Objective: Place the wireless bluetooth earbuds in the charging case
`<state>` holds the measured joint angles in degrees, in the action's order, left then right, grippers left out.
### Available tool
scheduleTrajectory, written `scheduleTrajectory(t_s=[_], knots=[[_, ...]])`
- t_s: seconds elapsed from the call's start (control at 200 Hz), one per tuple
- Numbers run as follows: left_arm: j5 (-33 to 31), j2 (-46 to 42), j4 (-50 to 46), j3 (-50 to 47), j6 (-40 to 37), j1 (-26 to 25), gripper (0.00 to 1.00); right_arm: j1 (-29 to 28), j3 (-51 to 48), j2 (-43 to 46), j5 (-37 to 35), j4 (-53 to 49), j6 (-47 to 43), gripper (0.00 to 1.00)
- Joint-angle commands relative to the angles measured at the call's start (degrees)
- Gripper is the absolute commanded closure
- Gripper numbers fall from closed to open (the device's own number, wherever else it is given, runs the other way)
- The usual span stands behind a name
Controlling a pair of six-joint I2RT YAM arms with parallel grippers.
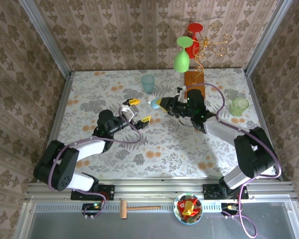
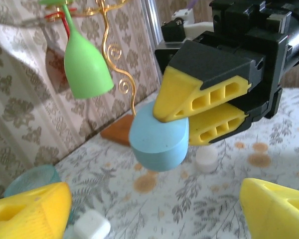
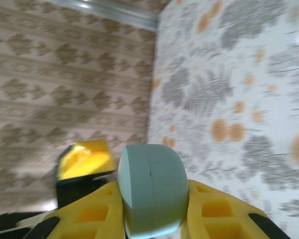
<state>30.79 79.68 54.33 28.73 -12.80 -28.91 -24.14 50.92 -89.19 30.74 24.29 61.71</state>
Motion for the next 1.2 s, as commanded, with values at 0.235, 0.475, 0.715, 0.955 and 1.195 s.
scheduleTrajectory(t_s=[0.235, 0.475, 0.715, 0.955, 1.195], knots=[[4.93, -2.69, -24.89, -0.8, -11.87, -1.5, 0.03, -0.03, -4.33, -8.34, -8.95, -5.72, -7.68, 0.83], [4.72, -1.83, -26.34, 0.48, -12.02, -1.99, 0.02, -0.08, -3.73, -15.22, -9.0, -4.54, -8.61, 0.79], [-3.29, -2.23, -27.17, 2.66, -5.36, -1.79, 0.04, 0.23, -3.45, -13.4, -13.06, -9.63, -12.67, 0.46], [-21.95, -7.29, -22.67, 0.06, -2.43, 1.4, 0.0, 0.87, -3.45, 1.91, -28.24, -23.11, -27.81, 0.15], [-38.91, -11.72, -18.82, -3.7, -2.65, 7.29, 0.0, 3.63, -9.06, 19.88, -50.68, -23.32, -47.35, 0.06]])
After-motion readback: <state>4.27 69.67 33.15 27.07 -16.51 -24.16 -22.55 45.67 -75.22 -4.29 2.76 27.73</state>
